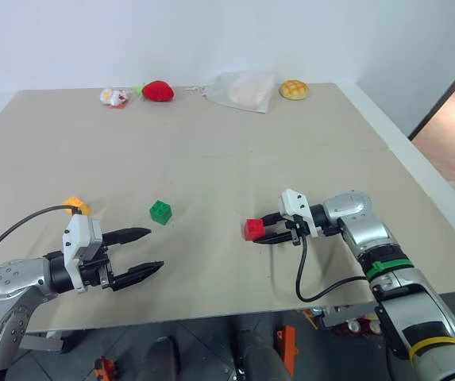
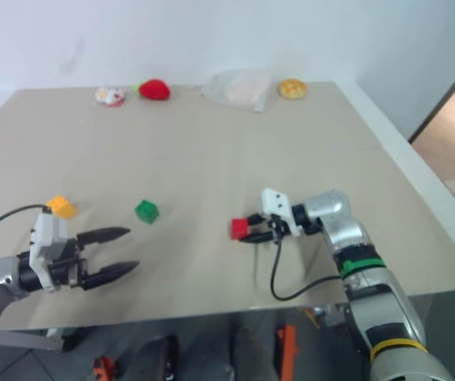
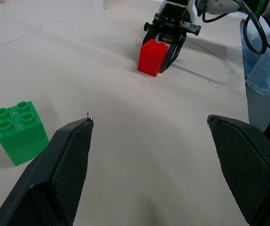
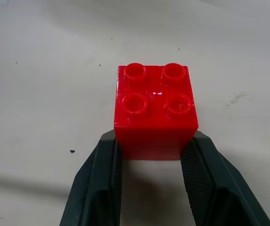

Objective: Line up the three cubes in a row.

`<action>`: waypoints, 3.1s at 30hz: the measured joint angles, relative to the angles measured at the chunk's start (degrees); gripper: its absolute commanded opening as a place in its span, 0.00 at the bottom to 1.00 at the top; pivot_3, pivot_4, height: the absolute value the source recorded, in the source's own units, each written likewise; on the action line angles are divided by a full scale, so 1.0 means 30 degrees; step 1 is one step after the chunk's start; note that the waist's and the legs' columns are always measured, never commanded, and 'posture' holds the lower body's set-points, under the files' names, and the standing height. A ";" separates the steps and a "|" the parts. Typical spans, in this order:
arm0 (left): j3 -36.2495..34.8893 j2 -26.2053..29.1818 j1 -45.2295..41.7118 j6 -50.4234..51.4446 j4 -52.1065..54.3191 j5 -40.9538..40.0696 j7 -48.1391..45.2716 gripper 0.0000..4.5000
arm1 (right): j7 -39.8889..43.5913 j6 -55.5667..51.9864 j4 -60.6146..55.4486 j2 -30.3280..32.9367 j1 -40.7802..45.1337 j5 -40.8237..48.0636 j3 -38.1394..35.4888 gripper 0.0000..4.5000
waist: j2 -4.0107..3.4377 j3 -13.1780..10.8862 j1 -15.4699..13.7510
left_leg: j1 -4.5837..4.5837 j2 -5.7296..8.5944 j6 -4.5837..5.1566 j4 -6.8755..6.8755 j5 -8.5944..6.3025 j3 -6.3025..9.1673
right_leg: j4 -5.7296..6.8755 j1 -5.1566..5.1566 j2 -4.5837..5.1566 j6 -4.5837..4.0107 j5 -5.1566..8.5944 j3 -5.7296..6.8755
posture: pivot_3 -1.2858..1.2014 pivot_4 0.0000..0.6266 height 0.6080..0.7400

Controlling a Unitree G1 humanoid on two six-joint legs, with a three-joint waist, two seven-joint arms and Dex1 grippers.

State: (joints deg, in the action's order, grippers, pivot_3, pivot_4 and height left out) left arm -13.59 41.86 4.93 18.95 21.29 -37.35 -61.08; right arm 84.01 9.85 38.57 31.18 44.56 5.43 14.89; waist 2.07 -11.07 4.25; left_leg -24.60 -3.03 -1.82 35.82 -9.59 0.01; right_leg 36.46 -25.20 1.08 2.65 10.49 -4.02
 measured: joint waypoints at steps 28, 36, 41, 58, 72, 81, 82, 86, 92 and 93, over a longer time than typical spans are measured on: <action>0.2831 -0.2770 -0.5467 0.0014 -0.7343 0.5382 0.4549 0.89 | -0.0664 -0.7313 -1.1385 0.5227 -0.1166 0.7433 -0.1112 0.94 | 0.0004 0.0003 -0.0567 | 0.0063 0.0012 -0.0004 -0.0027 0.0006 -0.0005 | 0.0056 -0.0002 -0.0021 -0.0016 -0.0012 -0.0035 | 0.52 0.24 1.00; 0.3463 -0.3992 -0.7204 -0.0512 -0.8994 0.6498 0.5589 0.89 | -0.2348 -0.8419 -1.3641 0.3642 -0.1788 0.7242 -0.1203 0.94 | 0.0008 0.0006 -0.0579 | 0.0054 0.0014 -0.0011 0.0043 0.0011 -0.0002 | 0.0071 0.0014 -0.0019 0.0001 -0.0031 -0.0036 | 0.52 0.24 1.00; 0.3640 -0.4809 -0.7594 -0.0529 -0.9193 0.6665 0.5903 0.89 | -0.3763 -0.8792 -1.3656 0.2541 -0.1824 0.6921 -0.1335 0.94 | 0.0021 0.0015 -0.0670 | 0.0046 0.0015 -0.0018 0.0062 0.0022 -0.0002 | 0.0072 0.0040 -0.0014 0.0014 -0.0038 -0.0035 | 0.52 0.24 1.00; 0.4203 -0.5995 -0.8682 0.0088 -0.9571 0.7202 0.7260 0.84 | -0.4757 -0.9000 -1.3151 0.1161 -0.1795 0.6512 -0.1417 0.94 | 0.0022 0.0016 -0.0618 | 0.0030 0.0017 -0.0014 0.0105 0.0031 0.0008 | 0.0073 0.0043 -0.0019 0.0034 -0.0051 -0.0036 | 0.52 0.24 1.00; 0.4333 -0.6152 -0.9243 0.0401 -0.9881 0.7426 0.7700 0.30 | -0.5206 -0.8965 -1.2726 0.0575 -0.1734 0.6013 -0.1417 0.94 | 0.0022 0.0016 -0.0653 | 0.0003 0.0025 -0.0015 0.0121 0.0034 0.0021 | 0.0086 0.0038 -0.0018 0.0048 -0.0044 -0.0034 | 0.52 0.24 1.00; 0.6297 -0.3820 -1.0028 -0.0289 -0.8267 0.5581 -0.0543 0.30 | -0.3311 -0.9541 -1.2069 0.2600 -0.1724 0.6411 -0.2245 0.94 | 0.0021 0.0014 -0.0623 | -0.0070 0.0021 -0.0016 0.0119 0.0032 0.0022 | 0.0084 -0.0029 -0.0021 0.0040 -0.0024 -0.0032 | 0.52 0.24 1.00; 0.6384 -0.3732 -1.0349 -0.0347 -0.8284 0.5430 -0.1265 0.30 | -0.3281 -0.9628 -1.1883 0.2788 -0.1726 0.6441 -0.2521 0.94 | 0.0021 0.0014 -0.0612 | -0.0065 0.0021 -0.0015 0.0118 0.0033 0.0022 | 0.0085 -0.0028 -0.0022 0.0040 -0.0024 -0.0032 | 0.52 0.24 1.00; 0.7257 -0.3713 -1.1510 -0.0653 -0.9090 0.5153 -0.3888 0.30 | -0.3426 -1.0027 -1.1511 0.3013 -0.1833 0.6625 -0.3470 0.94 | 0.0021 0.0014 -0.0564 | -0.0062 0.0021 -0.0015 0.0120 0.0033 0.0021 | 0.0085 -0.0025 -0.0023 0.0039 -0.0025 -0.0034 | 0.52 0.24 1.00; 0.8400 -0.4022 -1.3764 -0.3962 -1.4365 0.6542 -0.6918 0.30 | -0.4243 -1.1102 -1.1969 0.3490 -0.2470 0.6855 -0.4441 0.94 | 0.0021 0.0014 -0.0558 | -0.0065 0.0021 -0.0012 0.0120 0.0033 0.0025 | 0.0086 -0.0029 -0.0031 0.0037 -0.0026 -0.0035 | 0.52 0.24 1.00; 0.8421 -0.4175 -1.4183 -0.4655 -1.5336 0.6785 -0.7153 0.30 | -0.4365 -1.1232 -1.2185 0.3499 -0.2640 0.6905 -0.4510 0.94 | 0.0021 0.0014 -0.0563 | -0.0070 0.0021 -0.0011 0.0122 0.0033 0.0026 | 0.0086 -0.0030 -0.0031 0.0038 -0.0026 -0.0036 | 0.52 0.24 1.00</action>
State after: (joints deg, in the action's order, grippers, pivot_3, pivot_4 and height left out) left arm 11.68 29.33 -37.62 4.99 -24.72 -17.00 -82.54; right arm 70.91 -23.85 2.01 41.68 36.64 26.15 1.36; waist 2.13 -11.03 2.57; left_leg -24.81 -2.97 -1.85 36.19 -9.49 0.09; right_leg 36.72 -25.29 0.99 2.76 10.42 -4.13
